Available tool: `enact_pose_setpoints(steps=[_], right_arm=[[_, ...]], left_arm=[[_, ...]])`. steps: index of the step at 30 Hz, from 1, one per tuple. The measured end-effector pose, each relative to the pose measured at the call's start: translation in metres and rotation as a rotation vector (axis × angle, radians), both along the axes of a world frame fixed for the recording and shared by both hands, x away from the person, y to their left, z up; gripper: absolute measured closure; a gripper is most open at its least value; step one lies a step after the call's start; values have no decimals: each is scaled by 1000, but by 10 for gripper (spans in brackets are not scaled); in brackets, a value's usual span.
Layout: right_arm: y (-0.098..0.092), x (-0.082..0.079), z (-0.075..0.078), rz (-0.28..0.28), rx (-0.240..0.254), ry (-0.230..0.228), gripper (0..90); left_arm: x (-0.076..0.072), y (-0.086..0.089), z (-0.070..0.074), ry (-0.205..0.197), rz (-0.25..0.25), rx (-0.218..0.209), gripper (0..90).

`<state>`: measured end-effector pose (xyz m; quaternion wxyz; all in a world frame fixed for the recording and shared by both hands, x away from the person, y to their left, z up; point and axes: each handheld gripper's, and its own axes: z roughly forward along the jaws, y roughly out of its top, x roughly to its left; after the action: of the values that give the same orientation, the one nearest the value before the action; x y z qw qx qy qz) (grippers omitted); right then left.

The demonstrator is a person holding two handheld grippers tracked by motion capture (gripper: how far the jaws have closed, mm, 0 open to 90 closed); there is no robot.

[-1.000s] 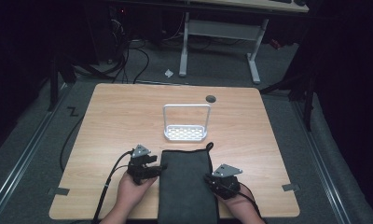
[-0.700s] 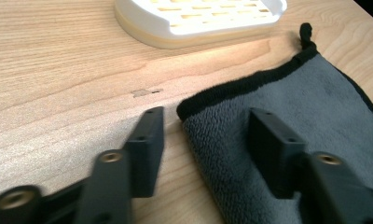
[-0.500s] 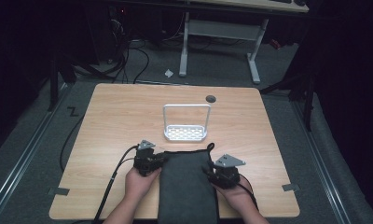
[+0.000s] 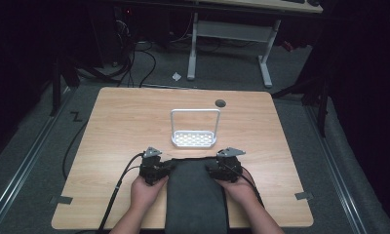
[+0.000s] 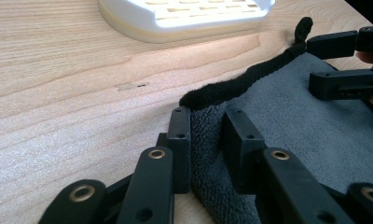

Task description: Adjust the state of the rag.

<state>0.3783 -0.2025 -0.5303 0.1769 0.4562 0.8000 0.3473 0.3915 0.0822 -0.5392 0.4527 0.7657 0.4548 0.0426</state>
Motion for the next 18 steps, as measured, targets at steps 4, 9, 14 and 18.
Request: enact_pose_setpoints(steps=[4, 9, 14, 18], right_arm=[[1, -7, -1, 12, 17, -12, 529], [3, -12, -1, 18, 59, 8, 689], [4, -12, 0, 16, 69, 21, 729], [6, -14, 0, 19, 65, 20, 756]], left_arm=[[0, 0, 0, 1, -4, -3, 731], [-1, 0, 0, -1, -9, -2, 738], [0, 0, 0, 3, -8, -3, 757], [-1, -1, 0, -1, -15, 9, 781]])
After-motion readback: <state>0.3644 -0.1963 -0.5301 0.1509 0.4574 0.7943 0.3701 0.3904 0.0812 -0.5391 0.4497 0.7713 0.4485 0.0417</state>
